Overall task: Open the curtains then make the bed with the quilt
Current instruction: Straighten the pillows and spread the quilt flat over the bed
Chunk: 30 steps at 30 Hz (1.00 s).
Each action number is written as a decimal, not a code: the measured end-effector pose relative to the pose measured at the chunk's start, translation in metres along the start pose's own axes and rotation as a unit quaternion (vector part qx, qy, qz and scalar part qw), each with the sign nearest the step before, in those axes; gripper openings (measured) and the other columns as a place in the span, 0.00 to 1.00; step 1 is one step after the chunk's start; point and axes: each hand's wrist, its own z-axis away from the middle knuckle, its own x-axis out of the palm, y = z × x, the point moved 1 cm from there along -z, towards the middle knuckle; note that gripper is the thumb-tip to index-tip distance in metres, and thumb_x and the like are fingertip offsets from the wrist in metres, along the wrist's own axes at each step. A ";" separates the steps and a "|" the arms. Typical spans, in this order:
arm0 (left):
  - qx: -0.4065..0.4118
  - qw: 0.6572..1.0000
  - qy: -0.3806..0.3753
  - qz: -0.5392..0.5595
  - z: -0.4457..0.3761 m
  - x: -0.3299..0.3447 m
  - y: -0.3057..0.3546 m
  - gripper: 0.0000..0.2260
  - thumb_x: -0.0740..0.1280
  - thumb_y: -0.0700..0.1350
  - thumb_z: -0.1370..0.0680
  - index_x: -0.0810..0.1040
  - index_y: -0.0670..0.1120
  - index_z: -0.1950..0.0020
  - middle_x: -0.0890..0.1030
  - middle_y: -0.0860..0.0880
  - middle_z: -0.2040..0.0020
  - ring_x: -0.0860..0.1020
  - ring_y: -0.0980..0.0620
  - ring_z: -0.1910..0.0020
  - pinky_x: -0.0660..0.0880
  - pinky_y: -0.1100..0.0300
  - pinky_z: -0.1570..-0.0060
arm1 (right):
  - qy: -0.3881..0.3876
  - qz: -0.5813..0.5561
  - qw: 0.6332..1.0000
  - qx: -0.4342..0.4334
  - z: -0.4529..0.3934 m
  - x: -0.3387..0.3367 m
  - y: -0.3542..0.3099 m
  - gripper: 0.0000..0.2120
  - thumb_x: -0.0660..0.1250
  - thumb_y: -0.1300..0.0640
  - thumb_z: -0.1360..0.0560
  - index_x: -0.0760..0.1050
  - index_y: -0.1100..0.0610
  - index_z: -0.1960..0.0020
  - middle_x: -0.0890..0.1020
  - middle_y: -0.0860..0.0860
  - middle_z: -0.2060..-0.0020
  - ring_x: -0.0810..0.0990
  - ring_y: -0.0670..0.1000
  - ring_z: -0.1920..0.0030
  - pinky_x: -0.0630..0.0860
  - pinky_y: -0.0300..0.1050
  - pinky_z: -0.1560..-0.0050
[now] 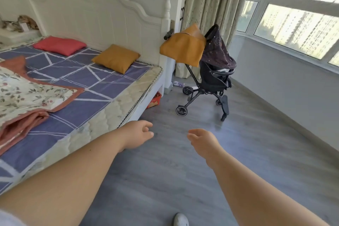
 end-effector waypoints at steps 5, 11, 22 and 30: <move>-0.020 1.000 0.022 0.002 -0.087 -0.025 0.039 0.22 0.61 0.51 0.22 0.65 0.52 0.28 0.71 0.50 0.32 0.71 0.51 0.35 0.66 0.61 0.41 | -0.020 0.042 0.999 -0.021 -0.102 -0.035 -0.033 0.14 0.61 0.55 0.25 0.77 0.57 0.41 0.80 0.53 0.56 0.79 0.55 0.59 0.71 0.40 0.63; -0.038 0.998 0.039 0.037 -0.163 -0.059 0.053 0.22 0.62 0.51 0.22 0.64 0.53 0.27 0.70 0.51 0.30 0.69 0.52 0.33 0.66 0.60 0.40 | -0.030 0.080 0.995 -0.060 -0.210 -0.050 -0.097 0.15 0.60 0.56 0.24 0.76 0.62 0.42 0.80 0.54 0.56 0.77 0.57 0.61 0.67 0.40 0.60; -0.090 0.988 0.070 0.105 -0.315 -0.169 -0.039 0.22 0.61 0.52 0.22 0.65 0.53 0.28 0.70 0.51 0.30 0.70 0.52 0.35 0.65 0.60 0.43 | -0.108 0.119 0.985 -0.065 -0.362 0.063 -0.197 0.11 0.61 0.55 0.24 0.79 0.49 0.45 0.82 0.52 0.58 0.81 0.55 0.54 0.76 0.45 0.56; -0.090 0.982 0.104 0.127 -0.398 -0.312 -0.087 0.22 0.61 0.50 0.21 0.65 0.50 0.28 0.69 0.48 0.29 0.70 0.49 0.33 0.67 0.59 0.40 | -0.113 0.147 0.981 -0.057 -0.454 0.144 -0.301 0.13 0.59 0.55 0.24 0.78 0.54 0.43 0.80 0.54 0.52 0.78 0.54 0.59 0.70 0.42 0.63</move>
